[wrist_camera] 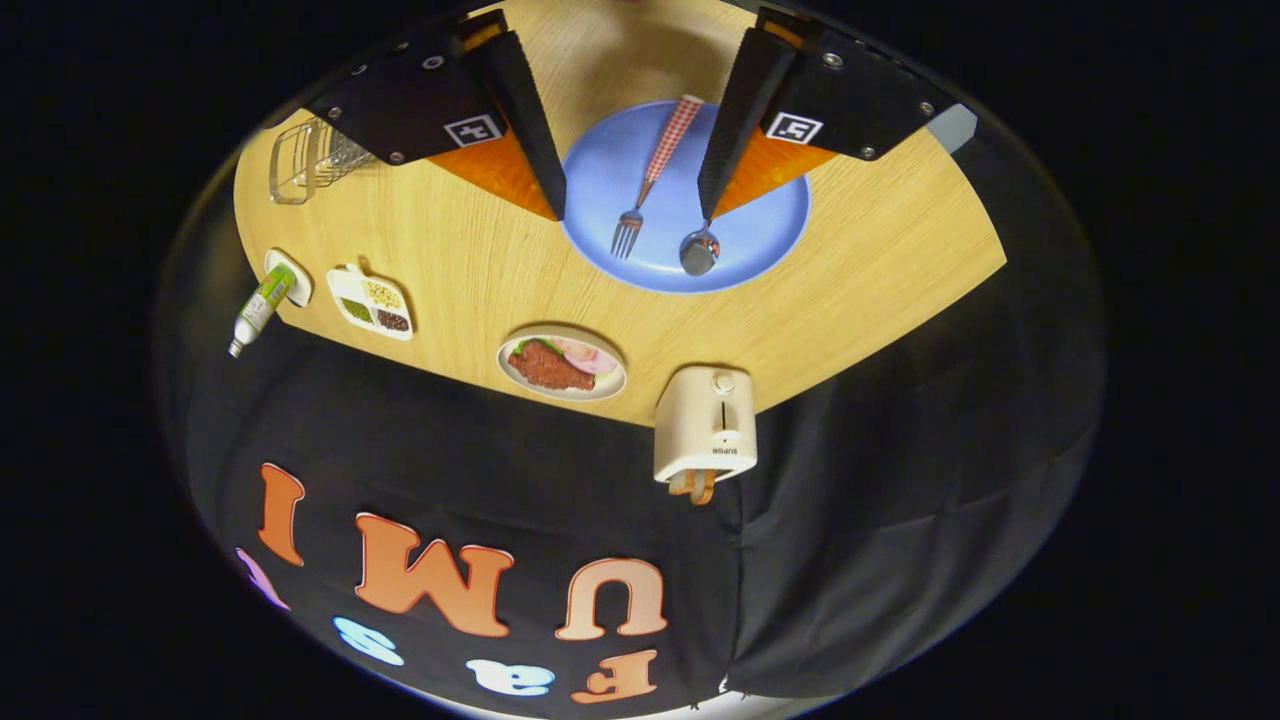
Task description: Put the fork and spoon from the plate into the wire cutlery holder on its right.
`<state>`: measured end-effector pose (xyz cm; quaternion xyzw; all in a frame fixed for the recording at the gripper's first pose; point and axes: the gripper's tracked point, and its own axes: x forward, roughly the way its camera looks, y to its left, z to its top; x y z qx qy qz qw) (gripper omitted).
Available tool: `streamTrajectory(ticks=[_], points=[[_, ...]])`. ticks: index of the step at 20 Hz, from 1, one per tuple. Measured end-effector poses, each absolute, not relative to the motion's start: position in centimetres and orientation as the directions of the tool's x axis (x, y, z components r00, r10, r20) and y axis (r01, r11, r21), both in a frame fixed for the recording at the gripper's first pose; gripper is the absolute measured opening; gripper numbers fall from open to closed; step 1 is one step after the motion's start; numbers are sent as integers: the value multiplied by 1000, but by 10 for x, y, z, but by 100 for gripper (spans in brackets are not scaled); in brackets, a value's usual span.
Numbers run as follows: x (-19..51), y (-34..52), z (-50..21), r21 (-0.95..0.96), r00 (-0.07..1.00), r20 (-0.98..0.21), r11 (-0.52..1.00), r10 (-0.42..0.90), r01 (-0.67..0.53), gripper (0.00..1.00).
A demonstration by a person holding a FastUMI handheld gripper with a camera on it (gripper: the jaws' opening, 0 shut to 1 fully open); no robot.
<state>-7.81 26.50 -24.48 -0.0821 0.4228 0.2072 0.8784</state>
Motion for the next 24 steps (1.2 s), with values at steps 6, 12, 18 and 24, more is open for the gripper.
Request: streamTrajectory(ticks=[6, 12, 18, 24], points=[[-98, 270, -276, 28, 498, -830, 910, 252, -414, 70], [-110, 262, -297, 23, 446, -871, 925, 204, -378, 58], [-111, 264, -306, 48, 403, -893, 932, 201, -360, 26], [-101, 259, -290, 116, 378, -893, 938, 243, -327, 8]])
